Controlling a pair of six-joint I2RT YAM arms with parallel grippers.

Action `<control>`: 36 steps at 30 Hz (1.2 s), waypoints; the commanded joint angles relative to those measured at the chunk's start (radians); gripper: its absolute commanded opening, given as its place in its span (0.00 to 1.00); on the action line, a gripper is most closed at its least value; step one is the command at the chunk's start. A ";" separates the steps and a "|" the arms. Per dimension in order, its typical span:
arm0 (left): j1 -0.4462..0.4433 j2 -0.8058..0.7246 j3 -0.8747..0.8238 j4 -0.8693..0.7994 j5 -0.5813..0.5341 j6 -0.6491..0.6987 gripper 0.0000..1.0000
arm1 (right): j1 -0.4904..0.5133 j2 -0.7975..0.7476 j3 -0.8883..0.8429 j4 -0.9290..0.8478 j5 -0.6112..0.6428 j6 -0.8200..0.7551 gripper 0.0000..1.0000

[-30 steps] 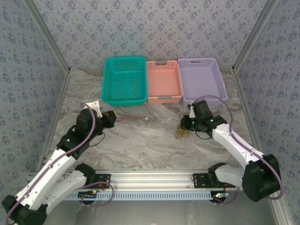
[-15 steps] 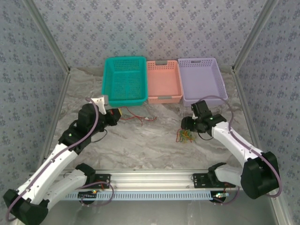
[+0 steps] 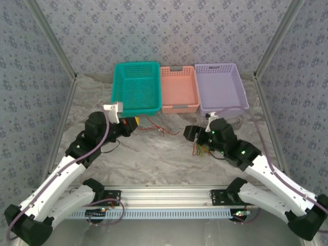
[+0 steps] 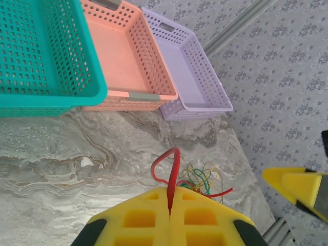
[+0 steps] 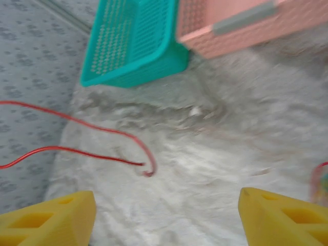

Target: Untangle the cables

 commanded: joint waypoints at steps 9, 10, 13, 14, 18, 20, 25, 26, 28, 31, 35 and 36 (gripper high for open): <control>-0.033 -0.010 -0.012 0.052 0.013 -0.016 0.00 | 0.151 0.155 -0.080 0.352 0.243 0.238 0.72; -0.036 -0.009 -0.012 0.052 0.011 -0.017 0.00 | 0.149 0.162 -0.079 0.366 0.241 0.237 0.69; -0.040 -0.011 -0.012 0.047 0.010 -0.016 0.00 | 0.145 0.190 -0.053 0.345 0.247 0.239 0.53; -0.042 -0.010 -0.013 0.047 0.009 -0.016 0.00 | 0.144 0.200 -0.042 0.328 0.249 0.243 0.46; -0.041 -0.012 -0.013 0.051 0.011 -0.014 0.00 | 0.142 0.207 -0.038 0.284 0.268 0.255 0.18; -0.041 -0.011 -0.013 0.052 0.015 -0.012 0.00 | 0.142 0.197 -0.041 0.259 0.288 0.254 0.00; -0.045 -0.001 -0.009 0.047 0.052 -0.004 0.00 | 0.100 0.155 -0.009 0.176 0.309 0.199 0.00; -0.045 0.002 -0.009 0.047 0.064 0.000 0.00 | 0.084 0.149 0.004 0.160 0.304 0.181 0.00; -0.053 0.010 -0.007 0.042 0.088 0.011 0.00 | 0.038 0.140 0.049 0.119 0.280 0.130 0.00; -0.071 0.031 -0.003 0.037 0.127 0.034 0.00 | -0.032 0.145 0.117 0.083 0.232 0.044 0.00; -0.125 0.074 0.003 0.026 0.154 0.072 0.00 | -0.153 0.173 0.205 0.071 0.118 -0.059 0.00; -0.143 0.085 0.006 0.018 0.150 0.083 0.00 | -0.185 0.185 0.232 0.064 0.091 -0.083 0.00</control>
